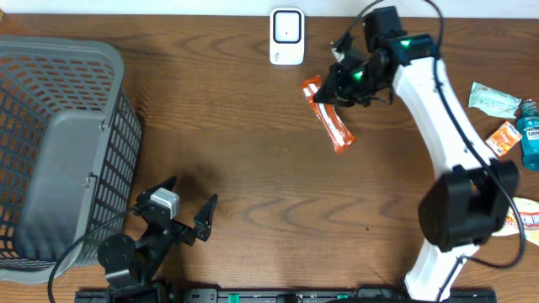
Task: Scan the item barcode
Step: 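Hold the chocolate bar in front of the scanner with the right gripper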
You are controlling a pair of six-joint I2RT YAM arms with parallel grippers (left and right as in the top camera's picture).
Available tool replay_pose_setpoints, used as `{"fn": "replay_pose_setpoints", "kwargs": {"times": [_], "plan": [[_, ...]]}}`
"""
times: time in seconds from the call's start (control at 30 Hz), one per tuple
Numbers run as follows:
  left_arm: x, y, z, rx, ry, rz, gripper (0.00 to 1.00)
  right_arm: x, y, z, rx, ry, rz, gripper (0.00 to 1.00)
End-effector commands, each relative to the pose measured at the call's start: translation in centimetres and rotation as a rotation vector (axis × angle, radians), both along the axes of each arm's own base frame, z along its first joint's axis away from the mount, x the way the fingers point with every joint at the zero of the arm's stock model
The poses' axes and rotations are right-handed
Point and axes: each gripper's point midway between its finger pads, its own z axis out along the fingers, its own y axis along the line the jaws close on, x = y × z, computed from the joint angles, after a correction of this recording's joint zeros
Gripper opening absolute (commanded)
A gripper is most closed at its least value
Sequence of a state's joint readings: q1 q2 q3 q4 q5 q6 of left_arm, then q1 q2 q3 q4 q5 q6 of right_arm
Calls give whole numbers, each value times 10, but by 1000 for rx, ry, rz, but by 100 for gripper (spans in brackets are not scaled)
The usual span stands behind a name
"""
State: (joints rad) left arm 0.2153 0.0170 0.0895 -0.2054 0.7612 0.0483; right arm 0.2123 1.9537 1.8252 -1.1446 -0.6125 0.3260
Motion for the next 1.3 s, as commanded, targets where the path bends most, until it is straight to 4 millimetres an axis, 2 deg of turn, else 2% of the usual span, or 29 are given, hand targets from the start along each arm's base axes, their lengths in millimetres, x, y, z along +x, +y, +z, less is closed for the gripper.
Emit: {"fn": "replay_pose_setpoints", "kwargs": {"times": [0.0,0.13,0.27,0.37,0.53,0.6,0.73,0.8,0.97,1.13,1.27], "plan": [[-2,-2,-11,-15,35,-11,98,-10,-2,6,-39,85,-121,2],[-2,-2,-11,-15,35,-11,98,-21,5,9,-78,93,-122,1],[-2,-2,-11,-15,35,-11,98,-15,21,11,-102,4,-77,2],[-2,-2,-11,-15,35,-11,98,8,35,19,-137,-206,15,2],[-2,-2,-11,-15,35,-11,98,48,57,46,-161,-537,122,2],[-2,-2,-11,-15,35,-11,98,69,51,55,-240,-649,85,1],[-2,-2,-11,-15,35,-11,98,116,21,71,-446,-833,-109,2],[-2,-2,-11,-15,35,-11,98,138,21,76,-476,-928,-129,2],[-2,-2,-11,-15,35,-11,98,181,35,71,-584,-1169,-13,2],[-2,-2,-11,-15,35,-11,98,223,21,67,-681,-1316,-234,1],[-2,-2,-11,-15,35,-11,98,240,29,63,-708,-1458,-256,1]]}}
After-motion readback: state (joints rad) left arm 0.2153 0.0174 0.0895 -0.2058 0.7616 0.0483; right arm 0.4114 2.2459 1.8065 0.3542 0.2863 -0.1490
